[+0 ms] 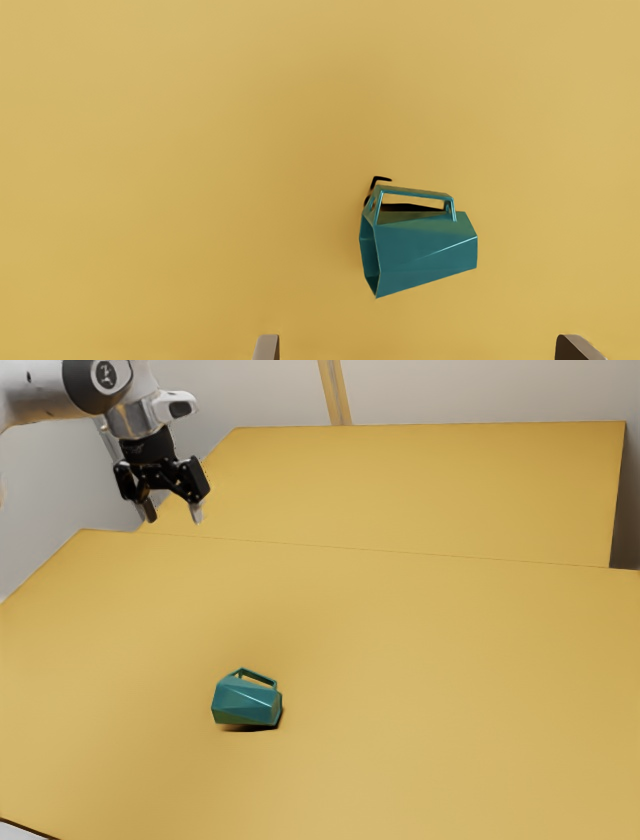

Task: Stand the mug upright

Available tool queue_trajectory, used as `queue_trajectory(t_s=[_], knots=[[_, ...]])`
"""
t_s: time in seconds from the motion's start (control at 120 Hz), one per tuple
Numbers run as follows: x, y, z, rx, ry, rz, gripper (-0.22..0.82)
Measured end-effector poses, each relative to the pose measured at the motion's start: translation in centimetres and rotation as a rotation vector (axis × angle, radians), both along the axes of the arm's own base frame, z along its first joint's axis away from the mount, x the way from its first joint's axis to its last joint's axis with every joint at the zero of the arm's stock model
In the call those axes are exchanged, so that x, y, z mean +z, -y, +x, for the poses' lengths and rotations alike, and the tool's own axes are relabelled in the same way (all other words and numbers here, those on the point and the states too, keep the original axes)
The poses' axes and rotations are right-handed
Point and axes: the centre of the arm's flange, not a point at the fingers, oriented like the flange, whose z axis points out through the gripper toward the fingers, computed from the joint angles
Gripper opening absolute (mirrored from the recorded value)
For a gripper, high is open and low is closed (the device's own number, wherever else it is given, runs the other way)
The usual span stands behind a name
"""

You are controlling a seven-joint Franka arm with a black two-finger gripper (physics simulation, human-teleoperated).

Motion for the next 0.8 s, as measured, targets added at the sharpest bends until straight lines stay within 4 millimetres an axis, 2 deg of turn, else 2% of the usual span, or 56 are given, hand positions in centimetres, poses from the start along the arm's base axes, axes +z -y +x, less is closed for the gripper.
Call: queue_trajectory(t_s=[0.142,0.242,0.375,0.658,0.8], knots=[[-2.6,-0.9,-5.2,0.027,-0.078,-0.043,0.60],[-5.1,-1.3,-8.1,0.036,-0.131,-0.082,0.60],[-9.4,-4.4,-11.5,0.086,-0.176,-0.156,0.60],[-16.4,-7.4,-13.4,0.104,-0.161,-0.324,0.60],[-18.9,-7.5,-13.2,0.088,-0.137,-0.391,0.60]])
